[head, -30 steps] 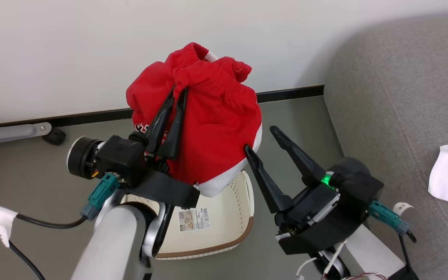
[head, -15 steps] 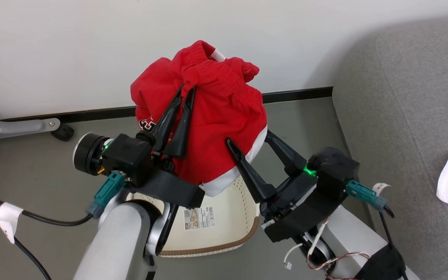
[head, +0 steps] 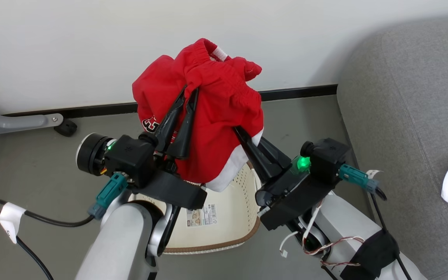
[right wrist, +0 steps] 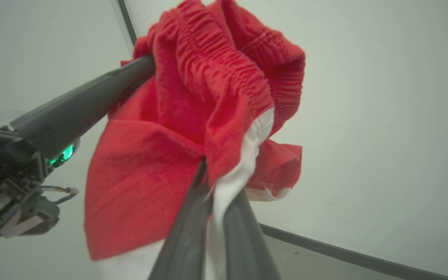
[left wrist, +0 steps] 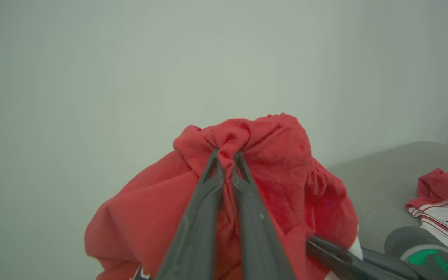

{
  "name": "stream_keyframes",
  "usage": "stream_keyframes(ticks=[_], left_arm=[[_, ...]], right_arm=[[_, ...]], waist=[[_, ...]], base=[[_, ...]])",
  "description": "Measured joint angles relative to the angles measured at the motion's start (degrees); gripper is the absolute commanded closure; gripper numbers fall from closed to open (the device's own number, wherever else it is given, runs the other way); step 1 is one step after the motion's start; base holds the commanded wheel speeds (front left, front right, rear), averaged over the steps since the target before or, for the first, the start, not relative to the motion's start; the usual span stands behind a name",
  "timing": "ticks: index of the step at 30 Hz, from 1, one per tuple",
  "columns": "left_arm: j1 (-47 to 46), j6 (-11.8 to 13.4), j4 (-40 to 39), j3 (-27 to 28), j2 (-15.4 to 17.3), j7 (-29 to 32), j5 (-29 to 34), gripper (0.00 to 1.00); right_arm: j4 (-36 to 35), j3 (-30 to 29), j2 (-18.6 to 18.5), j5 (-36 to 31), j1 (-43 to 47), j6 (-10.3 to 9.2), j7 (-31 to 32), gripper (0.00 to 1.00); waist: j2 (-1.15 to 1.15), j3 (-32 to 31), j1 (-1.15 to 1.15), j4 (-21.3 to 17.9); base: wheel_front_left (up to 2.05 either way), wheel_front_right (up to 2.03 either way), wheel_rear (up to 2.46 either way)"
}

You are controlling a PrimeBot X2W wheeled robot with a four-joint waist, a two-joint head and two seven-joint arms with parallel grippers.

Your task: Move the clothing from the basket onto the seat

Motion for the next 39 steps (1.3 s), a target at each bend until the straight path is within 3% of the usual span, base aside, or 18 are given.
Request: stream_keyframes(ticks=[9,10,11,30,39], left_arm=[[-0.04,0.01,0.75,0.0,-0.01,-0.4,-0.02,1.0],[-0.04,0.01,1.0,0.01,-0.01,-0.41,-0.24,0.67],[-0.04,0.01,1.03,0.01,-0.01,-0.41,-0.53,0.02],[-0.16,-0.29,2.41,0.21,0.19,-0.52,-1.2,0.0],[-0.14,-0.1,2.89,1.26,1.49,-1.0,-1.18,0.0]], right_arm=[[-0.67,1.11,0.0,2.82,-0.76,-0.01,0.0,1.0],[-0.67,1.11,0.0,2.87,-0.78,-0.09,-0.01,1.0],[-0.67,1.12,0.0,2.94,-0.79,-0.1,0.0,1.0],[-1.09,1.3,0.0,3.91,-1.81,-1.59,0.0,1.0],[-1.64,1.47,0.01,4.19,-2.33,-2.32,0.0,1.0]], waist=[[0.0,0.1,0.0,-0.13],[0.0,0.1,0.0,-0.21],[0.0,0.11,0.0,-0.26],[0.0,0.36,0.0,-1.1],[0.0,0.06,0.0,-3.26]], base=[[0.0,0.0,0.0],[0.0,0.0,0.0],[0.0,0.0,0.0],[0.0,0.0,0.0],[0.0,0.0,0.0]])
